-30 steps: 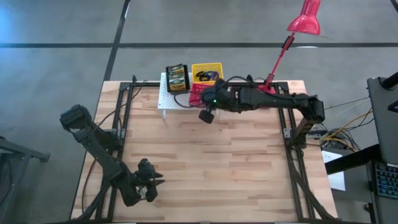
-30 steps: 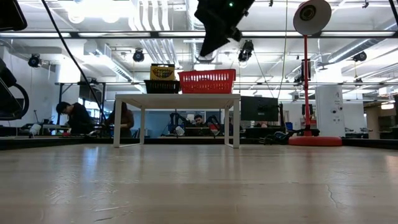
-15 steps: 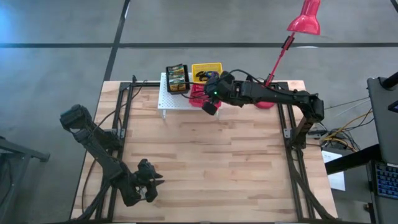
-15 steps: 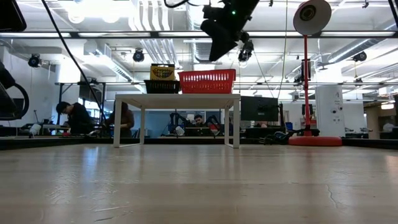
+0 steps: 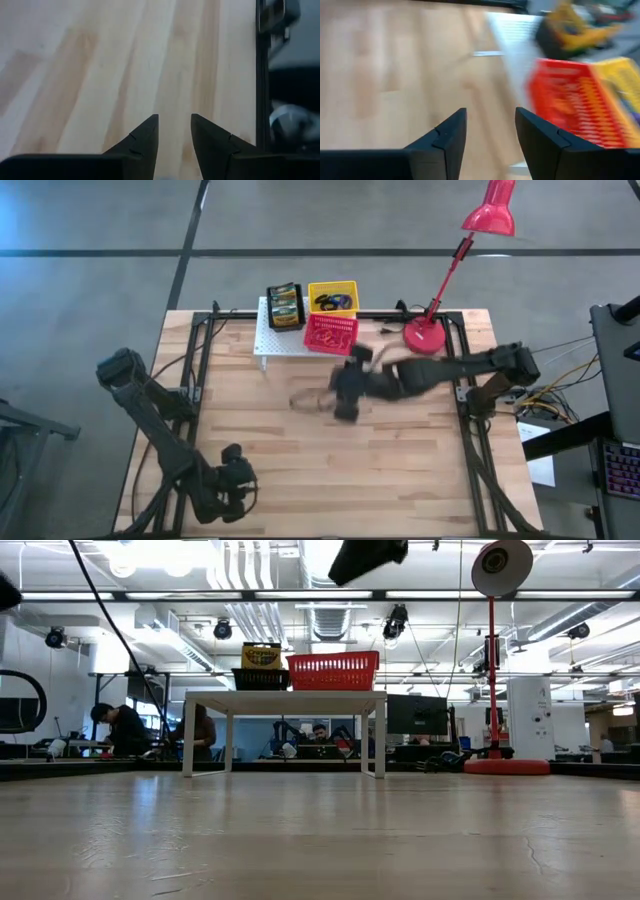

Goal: Pick & Place Office Desk Supplies
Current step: Put the blue rubber band into the red bin on the shelf

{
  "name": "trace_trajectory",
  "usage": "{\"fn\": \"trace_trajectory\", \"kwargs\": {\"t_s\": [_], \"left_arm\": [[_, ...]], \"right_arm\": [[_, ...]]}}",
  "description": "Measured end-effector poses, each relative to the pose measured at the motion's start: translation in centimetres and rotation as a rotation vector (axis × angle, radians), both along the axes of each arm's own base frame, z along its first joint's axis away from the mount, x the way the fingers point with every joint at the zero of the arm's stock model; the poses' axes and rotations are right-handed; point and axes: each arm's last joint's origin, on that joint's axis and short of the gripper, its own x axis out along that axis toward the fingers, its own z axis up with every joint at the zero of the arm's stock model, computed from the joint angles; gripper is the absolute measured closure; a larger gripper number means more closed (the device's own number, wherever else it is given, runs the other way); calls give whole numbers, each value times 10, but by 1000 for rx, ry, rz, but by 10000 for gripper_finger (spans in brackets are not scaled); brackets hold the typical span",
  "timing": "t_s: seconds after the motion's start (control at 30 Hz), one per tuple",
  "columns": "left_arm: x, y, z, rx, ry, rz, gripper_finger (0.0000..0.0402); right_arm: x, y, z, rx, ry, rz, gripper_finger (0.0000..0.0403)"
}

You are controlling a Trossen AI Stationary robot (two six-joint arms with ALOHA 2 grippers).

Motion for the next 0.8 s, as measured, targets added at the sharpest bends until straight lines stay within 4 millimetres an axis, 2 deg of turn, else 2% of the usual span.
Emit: {"fn": "trace_trajectory", "kwargs": {"t_s": [0.17, 0.33, 0.43, 0.57, 0.8], "left_arm": [[-9, -3, -3, -55, 256, -93, 282], [-20, -7, -16, -137, 413, -138, 282], [-23, -8, -22, -151, 396, -166, 282], [-24, -6, -33, -123, 337, -228, 282], [-28, 2, -53, -128, 280, -232, 282]], "right_arm": [[-5, 57, -32, 31, -13, 107, 252], [-18, 88, -70, 13, -72, 106, 262], [-24, 94, -89, 39, -89, 90, 267], [-30, 92, -107, 79, -74, 36, 273], [-34, 90, -116, 100, -64, 5, 278]]}}
